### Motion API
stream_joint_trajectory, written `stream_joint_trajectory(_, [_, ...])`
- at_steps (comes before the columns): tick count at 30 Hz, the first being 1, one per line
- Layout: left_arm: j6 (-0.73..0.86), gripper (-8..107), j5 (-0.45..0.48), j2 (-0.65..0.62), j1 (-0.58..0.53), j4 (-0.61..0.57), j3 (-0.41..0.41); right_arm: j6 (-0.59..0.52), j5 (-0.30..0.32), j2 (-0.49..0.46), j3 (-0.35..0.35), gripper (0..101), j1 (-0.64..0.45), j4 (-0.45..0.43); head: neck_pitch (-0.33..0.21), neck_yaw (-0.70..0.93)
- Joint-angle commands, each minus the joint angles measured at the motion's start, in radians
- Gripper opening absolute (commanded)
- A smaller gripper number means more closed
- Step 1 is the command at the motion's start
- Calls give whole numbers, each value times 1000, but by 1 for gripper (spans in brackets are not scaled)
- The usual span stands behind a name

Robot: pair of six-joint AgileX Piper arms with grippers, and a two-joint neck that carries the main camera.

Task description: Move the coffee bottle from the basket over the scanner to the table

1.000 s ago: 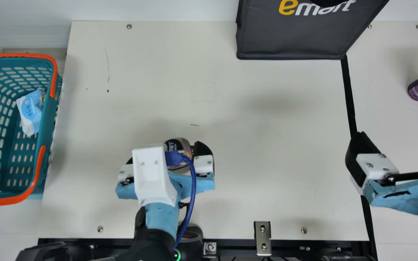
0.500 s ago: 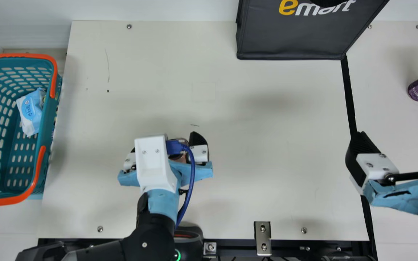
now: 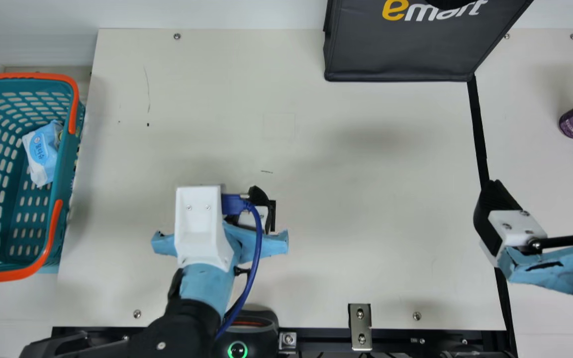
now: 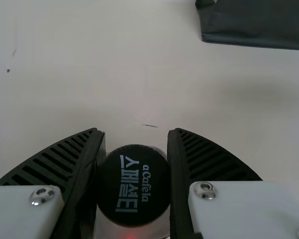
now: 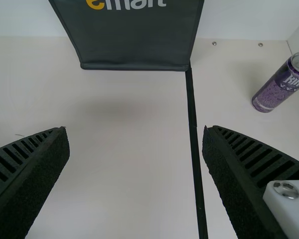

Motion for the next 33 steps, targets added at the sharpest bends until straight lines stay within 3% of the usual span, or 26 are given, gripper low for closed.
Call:
stream_joint_trajectory(1, [91,-8,-17,-42,-2,-14,-3,0,0,0,0,95,0,0,-30,0])
stream_joint_trajectory(10, [409,-8,-169,-193,27,-99,20,0,0,0,0,95,0,0,-30,0])
stream_joint_trajectory(16, [669,-8,-289,-257,82,-217,46,0,0,0,0,95,0,0,-30,0])
stream_joint_trajectory(24, [1071,-8,-431,-325,150,-456,88,0,0,0,0,95,0,0,-30,0])
stream_joint_trajectory(33, [1501,-8,-462,-356,235,-744,95,0,1,0,0,95,0,0,-30,0])
